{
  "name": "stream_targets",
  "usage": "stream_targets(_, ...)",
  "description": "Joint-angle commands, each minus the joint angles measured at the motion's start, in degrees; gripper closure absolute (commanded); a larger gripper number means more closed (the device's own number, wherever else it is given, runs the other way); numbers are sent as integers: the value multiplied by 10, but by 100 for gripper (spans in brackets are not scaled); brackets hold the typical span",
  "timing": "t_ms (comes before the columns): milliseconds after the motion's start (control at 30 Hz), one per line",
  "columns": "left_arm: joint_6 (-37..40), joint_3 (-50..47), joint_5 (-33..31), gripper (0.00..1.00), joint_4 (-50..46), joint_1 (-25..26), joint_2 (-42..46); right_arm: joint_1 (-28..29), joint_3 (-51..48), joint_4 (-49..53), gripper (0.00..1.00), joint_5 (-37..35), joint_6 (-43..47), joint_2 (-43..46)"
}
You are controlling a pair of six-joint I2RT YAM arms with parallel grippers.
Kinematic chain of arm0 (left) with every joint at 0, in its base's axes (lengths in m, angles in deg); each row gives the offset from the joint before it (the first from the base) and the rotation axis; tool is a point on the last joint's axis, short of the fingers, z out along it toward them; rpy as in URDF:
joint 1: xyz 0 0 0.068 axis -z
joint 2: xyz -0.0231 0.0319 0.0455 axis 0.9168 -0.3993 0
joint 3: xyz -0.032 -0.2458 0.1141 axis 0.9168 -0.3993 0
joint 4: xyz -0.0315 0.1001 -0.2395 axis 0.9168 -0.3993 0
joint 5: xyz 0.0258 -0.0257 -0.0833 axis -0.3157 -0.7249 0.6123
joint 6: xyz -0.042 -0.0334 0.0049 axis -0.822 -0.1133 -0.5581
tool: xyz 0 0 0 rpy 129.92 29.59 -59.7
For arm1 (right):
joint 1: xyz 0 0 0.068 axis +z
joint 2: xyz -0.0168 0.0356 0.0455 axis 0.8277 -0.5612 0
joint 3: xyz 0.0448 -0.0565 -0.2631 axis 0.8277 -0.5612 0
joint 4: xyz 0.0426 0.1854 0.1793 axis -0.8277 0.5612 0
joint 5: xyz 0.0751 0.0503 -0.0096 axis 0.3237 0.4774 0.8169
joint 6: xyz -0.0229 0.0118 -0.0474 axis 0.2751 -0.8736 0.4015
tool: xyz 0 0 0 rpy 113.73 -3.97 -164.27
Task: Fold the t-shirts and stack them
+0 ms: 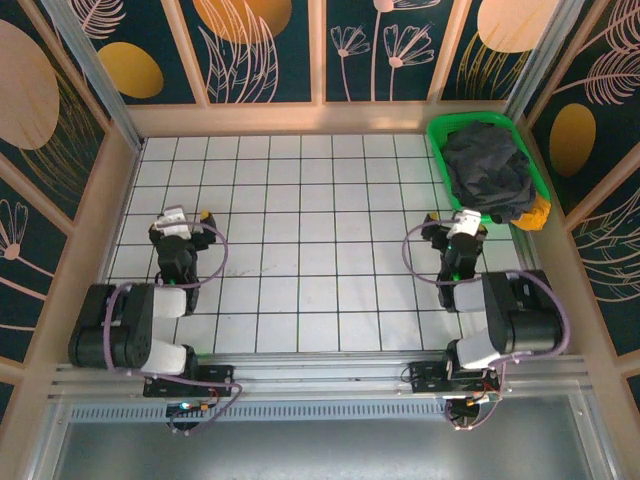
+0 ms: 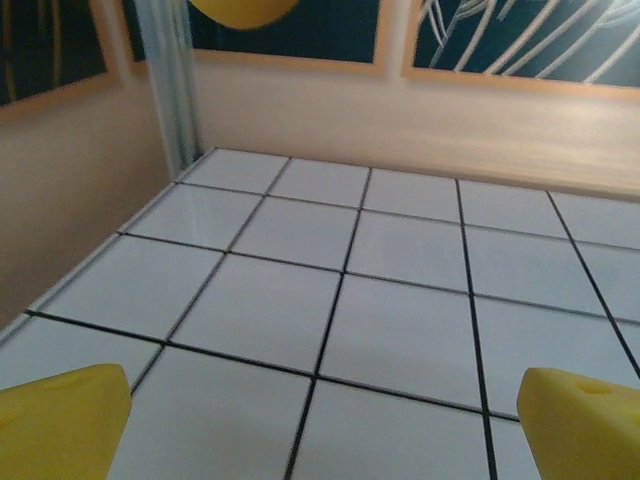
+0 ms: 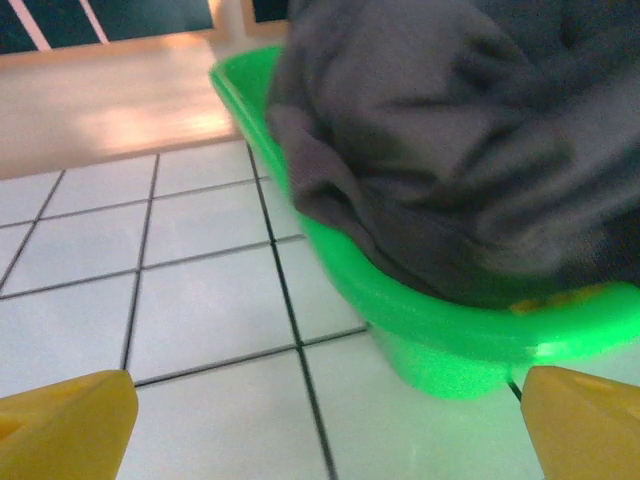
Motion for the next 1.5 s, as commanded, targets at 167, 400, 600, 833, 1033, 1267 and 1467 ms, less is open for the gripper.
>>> stream_targets(167, -296, 337, -200, 1, -502, 12, 108, -38, 476, 622, 1, -5, -268, 85)
stream_targets(400, -369, 584, 51, 1, -614, 21, -43, -105, 766, 871, 6, -22, -234, -101)
stream_targets(600, -343, 651, 132, 1, -650, 99, -105, -175, 834, 942, 5, 33, -247, -219)
stream_targets(833, -333, 642, 203, 15, -645, 149, -102, -181, 882, 879, 27, 145, -205, -308)
stream_targets(1033, -330, 625, 207, 26, -648, 159, -83, -183, 897, 854, 80, 151, -224, -305)
stream_targets(1267, -330, 615, 195, 31, -649, 160, -70, -179, 851, 772, 100, 131, -253, -198)
stream_targets(1467, -337, 617, 174, 31, -658, 160, -74, -159, 898, 711, 100, 153, -255, -122)
